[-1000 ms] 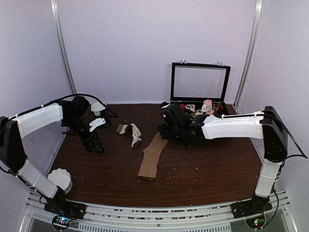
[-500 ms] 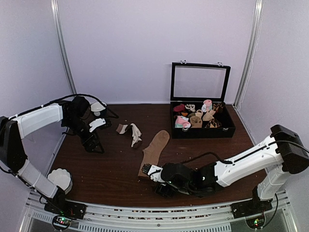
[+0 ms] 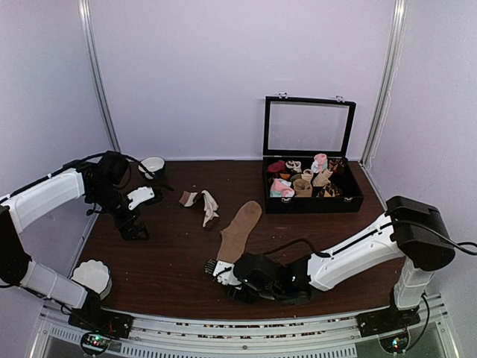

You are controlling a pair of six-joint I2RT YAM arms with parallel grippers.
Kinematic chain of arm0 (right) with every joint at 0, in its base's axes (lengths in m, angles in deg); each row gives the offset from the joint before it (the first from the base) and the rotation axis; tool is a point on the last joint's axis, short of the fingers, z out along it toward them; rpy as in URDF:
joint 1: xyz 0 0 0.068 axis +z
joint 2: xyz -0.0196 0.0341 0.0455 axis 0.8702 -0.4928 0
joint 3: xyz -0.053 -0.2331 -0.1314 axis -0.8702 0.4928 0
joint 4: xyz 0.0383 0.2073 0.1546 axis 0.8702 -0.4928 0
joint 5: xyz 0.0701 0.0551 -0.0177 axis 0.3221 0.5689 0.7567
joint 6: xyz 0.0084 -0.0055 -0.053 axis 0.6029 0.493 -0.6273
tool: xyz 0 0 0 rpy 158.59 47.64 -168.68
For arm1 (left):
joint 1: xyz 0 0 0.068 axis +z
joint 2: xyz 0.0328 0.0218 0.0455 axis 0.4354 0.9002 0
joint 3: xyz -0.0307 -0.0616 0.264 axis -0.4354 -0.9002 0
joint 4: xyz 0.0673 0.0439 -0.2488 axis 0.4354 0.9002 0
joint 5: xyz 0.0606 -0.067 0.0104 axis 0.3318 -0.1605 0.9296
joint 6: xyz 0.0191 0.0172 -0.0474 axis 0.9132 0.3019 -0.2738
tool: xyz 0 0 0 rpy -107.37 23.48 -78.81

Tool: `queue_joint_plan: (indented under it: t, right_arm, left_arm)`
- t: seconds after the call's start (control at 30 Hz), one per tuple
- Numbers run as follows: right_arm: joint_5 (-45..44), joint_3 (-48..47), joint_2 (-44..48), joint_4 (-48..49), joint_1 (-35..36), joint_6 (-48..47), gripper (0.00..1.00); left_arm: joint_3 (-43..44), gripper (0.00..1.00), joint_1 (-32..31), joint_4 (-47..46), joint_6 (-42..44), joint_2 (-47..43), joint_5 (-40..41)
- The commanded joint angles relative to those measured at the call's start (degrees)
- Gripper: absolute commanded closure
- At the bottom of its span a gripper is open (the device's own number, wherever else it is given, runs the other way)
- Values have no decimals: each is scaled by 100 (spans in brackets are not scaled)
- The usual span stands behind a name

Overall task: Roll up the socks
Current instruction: Roll the sock at the center of the board.

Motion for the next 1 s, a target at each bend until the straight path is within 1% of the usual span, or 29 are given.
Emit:
queue_joint_plan:
  t: [0.0, 0.2, 0.33, 0.43, 0.6, 0.63, 0.7, 0.8, 0.97]
  right_arm:
    - [149, -91, -158, 137, -220, -217, 55]
    - [357, -213, -341, -9, -358, -401, 65]
    - [514, -205, -389, -79, -355, -417, 70]
    - [559, -149, -406, -69, -357, -376, 75]
    - [641, -149, -372, -30, -411, -153, 97]
    - [706, -172, -359, -52, -445, -79, 100]
    - [839, -212, -341, -69, -546, 167, 100]
    - [1279, -221, -277, -71, -794, 635, 100]
    - [2515, -275, -202, 77, -1311, 1550, 100]
  left_arm:
    - [62, 2, -2, 119, 83, 129, 252]
    - [187, 2, -2, -22, 47, -53, 209]
    - [310, 2, -2, 50, 69, 71, 238]
    - [378, 2, -8, 115, 72, 184, 58]
    - [321, 2, -165, 131, 119, 225, -381]
    - [258, 2, -246, 133, 174, 205, -493]
    - [95, 2, -428, 124, 384, 130, -755]
    - [-139, 2, -651, 134, 746, 55, -1194]
    - [-223, 2, -1010, -62, 1037, 260, -1599]
